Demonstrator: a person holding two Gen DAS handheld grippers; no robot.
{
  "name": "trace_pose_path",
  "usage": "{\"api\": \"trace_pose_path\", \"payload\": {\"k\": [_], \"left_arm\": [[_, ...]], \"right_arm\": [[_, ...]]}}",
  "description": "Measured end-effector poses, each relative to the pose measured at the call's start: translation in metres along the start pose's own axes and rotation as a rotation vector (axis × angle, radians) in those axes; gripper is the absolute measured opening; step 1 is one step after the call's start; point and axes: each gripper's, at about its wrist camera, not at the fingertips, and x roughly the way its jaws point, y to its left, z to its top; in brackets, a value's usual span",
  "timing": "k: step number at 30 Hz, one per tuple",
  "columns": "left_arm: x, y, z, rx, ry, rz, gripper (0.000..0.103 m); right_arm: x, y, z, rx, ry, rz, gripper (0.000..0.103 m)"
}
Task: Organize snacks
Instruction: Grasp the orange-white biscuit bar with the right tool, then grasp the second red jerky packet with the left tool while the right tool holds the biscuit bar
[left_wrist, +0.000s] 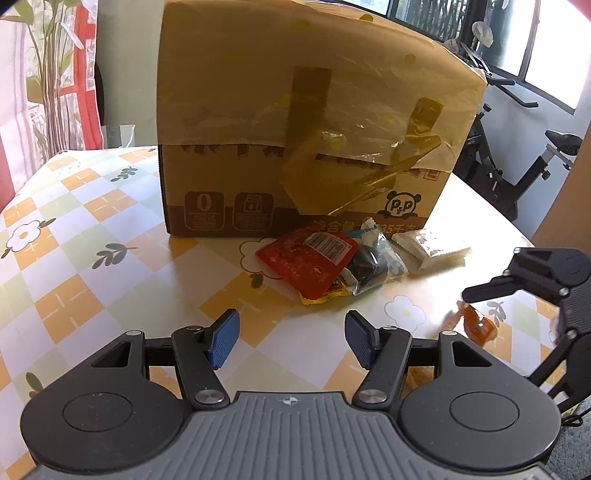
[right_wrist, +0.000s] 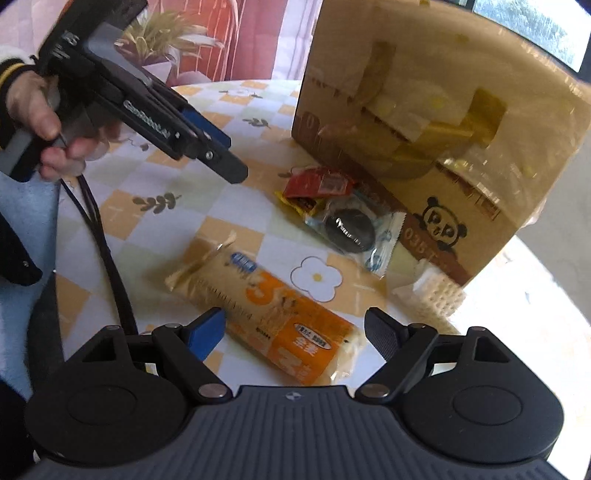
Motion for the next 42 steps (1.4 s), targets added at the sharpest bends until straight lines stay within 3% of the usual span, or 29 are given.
{"api": "trace_pose_path", "payload": {"k": [9,18,19,23,24,34,39,42], "left_arm": [[-0.002,0.002,-0.001,0.000,0.005,0.012,0.065],[-0.005,0.009,0.001,-0.046,-0.008,0.025,0.065],[-0.005,0.010,0.001,-0.050,-0.010,0.028,0.065],[-0.004,0.010,0.001,-0.048,-0.004,0.035,0.064],[-0.004,0.010,0.001,-0.046,-0.001,0.036,0.064],[0.021,-0.003,0.010,-0.024,0.011,0.040,0.065],[0.037,-0.011,0.027,-0.030,-0.007,0.048,0.065],[0.046,-0.008,0.040,-0.102,-0.030,0.071,0.066]], "right_arm": [[0.015,-0.003,0.011,0.106,-0.068,-0.018,0.085],[0.026,-0.005,0.021,0.094,-0.092,-0.027,0.085],[0.028,-0.007,0.020,0.112,-0.095,-0.018,0.084],[0.029,-0.013,0.012,0.199,-0.117,0.058,0.045],[0.028,-0.013,0.010,0.209,-0.123,0.059,0.042],[0.019,-0.026,-0.015,0.407,-0.194,-0.122,0.038],[0.019,-0.027,-0.017,0.424,-0.200,-0.128,0.038],[0.018,-0.028,-0.017,0.432,-0.204,-0.121,0.038]]}}
